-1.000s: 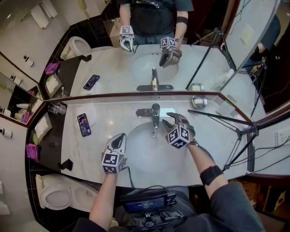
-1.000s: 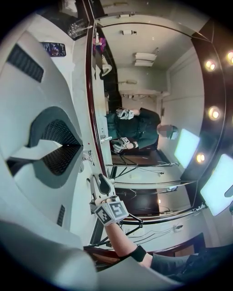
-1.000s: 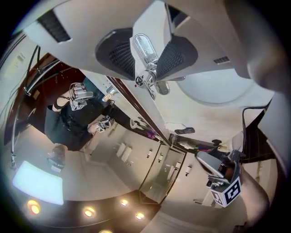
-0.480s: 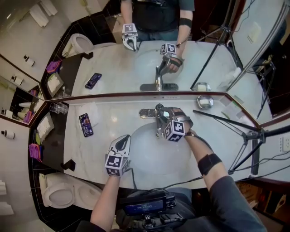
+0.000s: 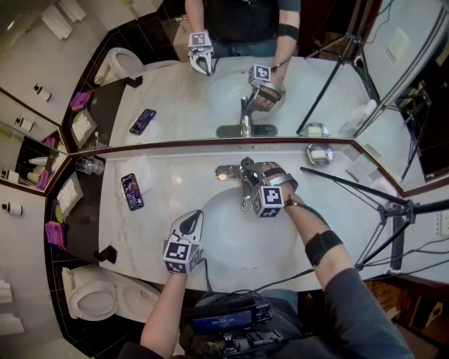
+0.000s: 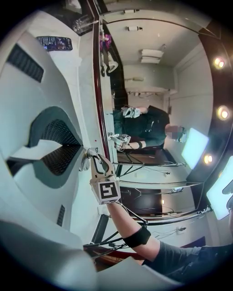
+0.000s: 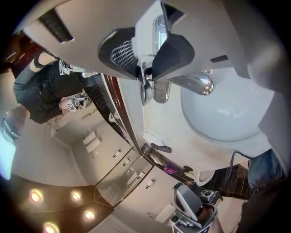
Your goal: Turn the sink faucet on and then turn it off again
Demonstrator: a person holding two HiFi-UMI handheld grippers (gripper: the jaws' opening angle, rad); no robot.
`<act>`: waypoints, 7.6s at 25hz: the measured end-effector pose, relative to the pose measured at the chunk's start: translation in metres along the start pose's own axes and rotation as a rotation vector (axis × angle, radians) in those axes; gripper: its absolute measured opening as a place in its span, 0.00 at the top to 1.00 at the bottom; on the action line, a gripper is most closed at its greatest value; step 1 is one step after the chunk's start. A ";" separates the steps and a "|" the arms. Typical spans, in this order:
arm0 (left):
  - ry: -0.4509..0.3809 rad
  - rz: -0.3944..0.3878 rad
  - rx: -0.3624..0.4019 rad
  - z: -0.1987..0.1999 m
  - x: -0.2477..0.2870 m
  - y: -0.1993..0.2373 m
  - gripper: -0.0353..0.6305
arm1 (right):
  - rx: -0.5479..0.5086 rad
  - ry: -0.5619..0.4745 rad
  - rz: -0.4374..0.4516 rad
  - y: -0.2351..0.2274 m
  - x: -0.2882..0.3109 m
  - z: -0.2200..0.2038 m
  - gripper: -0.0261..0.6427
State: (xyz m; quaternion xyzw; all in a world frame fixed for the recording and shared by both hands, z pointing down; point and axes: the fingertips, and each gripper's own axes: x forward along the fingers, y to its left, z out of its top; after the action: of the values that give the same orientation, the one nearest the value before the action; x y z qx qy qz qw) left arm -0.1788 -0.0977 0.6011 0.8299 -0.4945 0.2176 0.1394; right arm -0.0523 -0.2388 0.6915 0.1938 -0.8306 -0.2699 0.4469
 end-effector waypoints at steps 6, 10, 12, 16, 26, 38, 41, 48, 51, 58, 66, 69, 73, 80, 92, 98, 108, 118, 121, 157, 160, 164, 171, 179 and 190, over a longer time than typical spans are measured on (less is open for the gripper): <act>0.005 -0.006 0.004 0.002 0.004 -0.002 0.94 | -0.090 0.004 -0.020 0.001 -0.003 0.001 0.79; -0.003 0.000 0.003 0.004 0.008 0.000 0.94 | -0.123 0.020 -0.028 0.006 -0.001 -0.003 0.80; -0.006 0.006 0.000 0.005 0.010 0.001 0.94 | -0.157 0.025 -0.032 0.011 0.000 -0.005 0.81; 0.001 -0.022 0.003 0.005 0.014 -0.005 0.94 | -0.178 0.018 -0.051 0.019 -0.003 -0.004 0.82; 0.003 -0.001 -0.001 0.001 0.015 0.002 0.94 | -0.189 0.023 -0.057 0.030 -0.006 -0.004 0.82; -0.003 0.009 0.000 0.001 0.007 -0.003 0.94 | -0.248 0.075 -0.066 0.032 -0.005 -0.008 0.82; -0.005 0.007 0.004 0.001 0.001 -0.005 0.94 | -0.225 0.101 -0.072 0.032 -0.008 -0.007 0.82; -0.021 0.011 0.001 0.001 -0.012 -0.008 0.94 | -0.151 0.106 -0.093 0.037 -0.031 -0.009 0.82; -0.037 0.032 -0.004 -0.001 -0.018 -0.006 0.94 | -0.055 0.080 -0.109 0.034 -0.053 0.000 0.82; -0.064 0.031 0.004 0.004 -0.033 -0.010 0.94 | 0.180 0.060 -0.159 0.032 -0.108 0.005 0.93; -0.097 0.010 0.001 0.013 -0.048 -0.010 0.94 | 0.561 0.002 -0.225 0.033 -0.167 0.005 0.93; -0.108 -0.001 0.006 0.015 -0.052 -0.008 0.94 | 0.725 -0.023 -0.262 0.032 -0.189 0.000 0.93; -0.122 -0.008 -0.007 0.014 -0.057 -0.005 0.94 | 0.950 -0.059 -0.322 0.028 -0.220 -0.009 0.93; -0.136 -0.018 -0.022 0.013 -0.063 -0.004 0.94 | 1.088 -0.068 -0.388 0.036 -0.246 -0.028 0.93; -0.149 -0.017 -0.007 0.018 -0.068 -0.012 0.94 | 1.159 -0.050 -0.402 0.057 -0.254 -0.049 0.93; -0.153 0.010 0.000 0.014 -0.072 -0.008 0.94 | 1.149 -0.053 -0.389 0.062 -0.250 -0.049 0.93; -0.113 -0.028 0.100 0.007 -0.062 -0.018 0.91 | 1.143 -0.041 -0.377 0.069 -0.245 -0.051 0.93; -0.092 -0.068 0.226 0.015 -0.031 -0.026 0.82 | 1.113 -0.022 -0.337 0.062 -0.227 -0.047 0.93; -0.066 -0.085 0.322 0.013 -0.010 -0.032 0.76 | 1.115 -0.024 -0.329 0.058 -0.224 -0.048 0.93; 0.108 -0.226 0.812 0.000 0.198 -0.091 0.53 | 1.204 0.074 -0.345 0.074 -0.222 -0.112 0.93; 0.094 -0.222 0.810 0.006 0.201 -0.091 0.57 | 1.199 0.085 -0.356 0.079 -0.222 -0.123 0.93; 0.090 -0.213 0.794 0.005 0.200 -0.093 0.70 | 1.215 0.082 -0.348 0.076 -0.223 -0.117 0.93; 0.088 -0.211 0.752 0.013 0.201 -0.090 0.74 | 1.213 0.077 -0.335 0.079 -0.219 -0.117 0.93; 0.080 -0.219 0.658 0.041 0.211 -0.082 0.81 | 1.212 0.072 -0.340 0.078 -0.218 -0.117 0.93; 0.089 -0.241 0.647 0.040 0.211 -0.082 0.82 | 1.221 0.067 -0.332 0.076 -0.216 -0.113 0.93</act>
State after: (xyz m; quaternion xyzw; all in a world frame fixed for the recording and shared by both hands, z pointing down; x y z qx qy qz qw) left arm -0.0098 -0.2377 0.6708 0.8732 -0.2916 0.3810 -0.0850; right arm 0.1510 -0.0891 0.6522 0.5485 -0.7793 0.1930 0.2336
